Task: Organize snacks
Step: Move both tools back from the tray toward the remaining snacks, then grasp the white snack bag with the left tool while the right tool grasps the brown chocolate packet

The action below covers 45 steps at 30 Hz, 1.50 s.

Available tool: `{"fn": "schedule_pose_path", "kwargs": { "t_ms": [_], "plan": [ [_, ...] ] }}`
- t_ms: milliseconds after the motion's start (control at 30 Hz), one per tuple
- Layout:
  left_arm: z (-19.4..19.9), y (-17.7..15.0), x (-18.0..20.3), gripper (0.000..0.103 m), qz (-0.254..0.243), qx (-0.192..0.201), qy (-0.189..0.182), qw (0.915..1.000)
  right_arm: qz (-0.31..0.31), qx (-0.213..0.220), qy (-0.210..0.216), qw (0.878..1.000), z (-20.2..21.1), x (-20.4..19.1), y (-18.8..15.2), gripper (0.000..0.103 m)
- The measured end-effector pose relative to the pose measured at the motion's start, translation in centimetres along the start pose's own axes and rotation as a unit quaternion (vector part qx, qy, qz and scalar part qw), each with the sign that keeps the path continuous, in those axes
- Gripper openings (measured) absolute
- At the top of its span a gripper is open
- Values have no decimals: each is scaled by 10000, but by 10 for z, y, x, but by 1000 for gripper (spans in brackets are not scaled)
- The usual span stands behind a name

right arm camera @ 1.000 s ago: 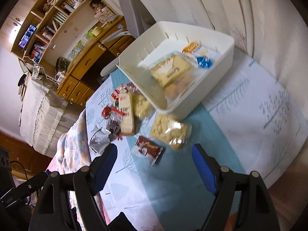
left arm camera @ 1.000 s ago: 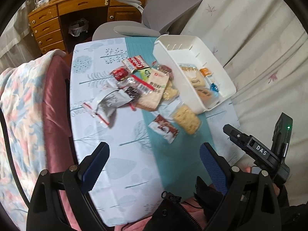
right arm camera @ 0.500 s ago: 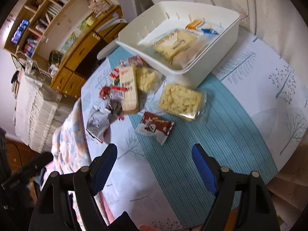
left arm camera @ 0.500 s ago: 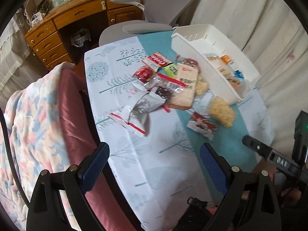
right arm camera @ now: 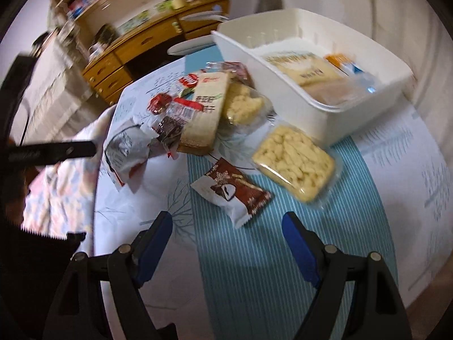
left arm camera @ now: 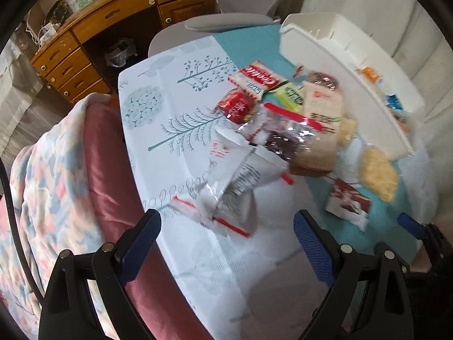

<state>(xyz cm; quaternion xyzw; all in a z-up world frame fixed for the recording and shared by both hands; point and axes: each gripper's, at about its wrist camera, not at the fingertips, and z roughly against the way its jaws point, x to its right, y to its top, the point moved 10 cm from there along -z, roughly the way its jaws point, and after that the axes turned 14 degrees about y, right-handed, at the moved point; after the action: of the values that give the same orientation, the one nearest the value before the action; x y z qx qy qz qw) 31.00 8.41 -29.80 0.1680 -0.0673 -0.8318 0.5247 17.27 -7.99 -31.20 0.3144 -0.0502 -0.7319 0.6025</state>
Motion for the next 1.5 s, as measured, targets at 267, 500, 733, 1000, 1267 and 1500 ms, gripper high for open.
{"fn": "schedule_pose_path", "kwargs": {
  "t_ms": [267, 500, 733, 1000, 1267, 1500],
  "plan": [
    [-52, 12, 3, 94, 69, -129, -55, 9999, 634, 101, -190, 9978, -27, -3, 5, 80],
    [-76, 18, 7, 94, 82, -254, -70, 9996, 727, 39, -245, 9970, -45, 5, 10, 76],
    [-96, 17, 7, 85, 200, -470, -123, 9986, 937, -84, -283, 9952, -57, 10, 12, 69],
    [-96, 17, 4, 62, 515, -536, -393, 9965, 1052, -357, -112, 9937, -66, 4, 10, 50],
    [-90, -3, 3, 55, 779, -725, -518, 9930, 908, -557, 102, 9943, -68, -1, 7, 44],
    [-75, -29, 5, 54, 1005, -993, -740, 9872, 742, -727, 148, 9945, -64, -1, 3, 38]
  ]
}}
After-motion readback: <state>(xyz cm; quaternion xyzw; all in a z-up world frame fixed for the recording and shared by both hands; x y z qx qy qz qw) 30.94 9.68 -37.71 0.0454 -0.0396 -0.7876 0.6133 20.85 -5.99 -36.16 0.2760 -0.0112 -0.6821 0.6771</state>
